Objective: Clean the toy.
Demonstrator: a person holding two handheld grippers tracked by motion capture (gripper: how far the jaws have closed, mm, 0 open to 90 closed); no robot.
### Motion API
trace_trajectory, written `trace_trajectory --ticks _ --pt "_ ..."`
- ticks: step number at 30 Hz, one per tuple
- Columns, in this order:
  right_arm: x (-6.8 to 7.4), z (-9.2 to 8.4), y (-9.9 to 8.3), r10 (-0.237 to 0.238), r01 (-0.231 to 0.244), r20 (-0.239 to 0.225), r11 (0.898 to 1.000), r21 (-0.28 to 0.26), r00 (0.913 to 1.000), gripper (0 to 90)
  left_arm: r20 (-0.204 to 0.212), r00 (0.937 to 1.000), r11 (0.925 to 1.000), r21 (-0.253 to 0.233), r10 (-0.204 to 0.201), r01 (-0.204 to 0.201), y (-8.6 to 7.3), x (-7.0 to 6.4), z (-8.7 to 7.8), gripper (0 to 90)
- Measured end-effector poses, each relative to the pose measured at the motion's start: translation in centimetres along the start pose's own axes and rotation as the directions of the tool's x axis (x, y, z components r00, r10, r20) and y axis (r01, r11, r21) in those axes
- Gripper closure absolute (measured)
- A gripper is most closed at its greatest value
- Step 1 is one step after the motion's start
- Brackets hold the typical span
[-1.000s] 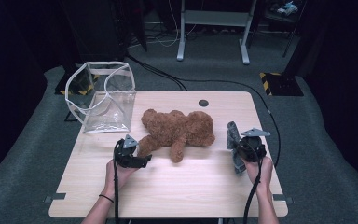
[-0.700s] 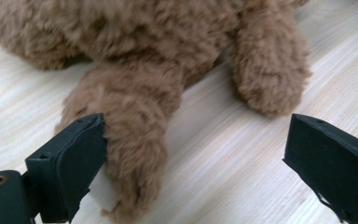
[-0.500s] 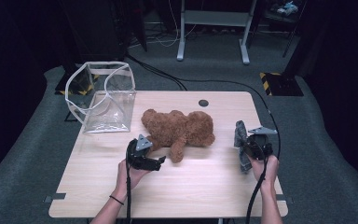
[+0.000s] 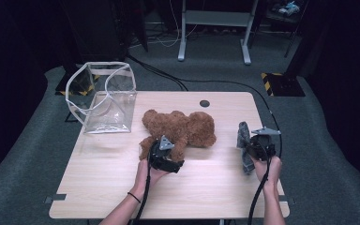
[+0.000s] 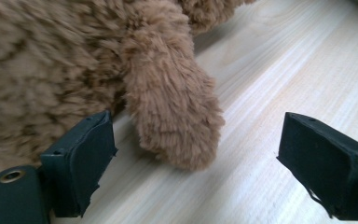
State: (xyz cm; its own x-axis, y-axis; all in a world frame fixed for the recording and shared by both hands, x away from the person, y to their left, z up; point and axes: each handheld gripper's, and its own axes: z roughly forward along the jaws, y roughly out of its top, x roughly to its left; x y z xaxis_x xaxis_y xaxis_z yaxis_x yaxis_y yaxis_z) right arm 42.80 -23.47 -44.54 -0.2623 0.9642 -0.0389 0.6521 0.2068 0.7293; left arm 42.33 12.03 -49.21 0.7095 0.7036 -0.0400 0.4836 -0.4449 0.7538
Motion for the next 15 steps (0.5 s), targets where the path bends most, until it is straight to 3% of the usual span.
trace_trajectory --ticks 4,9,15 --pt "0.0 0.3 0.0 0.001 -0.001 -0.004 1.0 0.005 1.0 77.3 -0.031 0.9995 0.9996 0.027 -0.009 0.01 0.2 -0.2 1.1 14.1" --pt "0.1 0.4 0.0 0.006 -0.006 -0.007 1.0 0.006 1.0 77.3 -0.088 0.9956 0.9994 0.012 -0.032 0.033 0.3 -0.4 2.3 20.1" --pt "0.1 0.6 -0.1 0.014 -0.014 -0.01 1.0 0.013 0.9999 77.2 -0.099 0.9943 0.9991 0.007 -0.041 0.042 0.4 -0.4 3.1 28.5"
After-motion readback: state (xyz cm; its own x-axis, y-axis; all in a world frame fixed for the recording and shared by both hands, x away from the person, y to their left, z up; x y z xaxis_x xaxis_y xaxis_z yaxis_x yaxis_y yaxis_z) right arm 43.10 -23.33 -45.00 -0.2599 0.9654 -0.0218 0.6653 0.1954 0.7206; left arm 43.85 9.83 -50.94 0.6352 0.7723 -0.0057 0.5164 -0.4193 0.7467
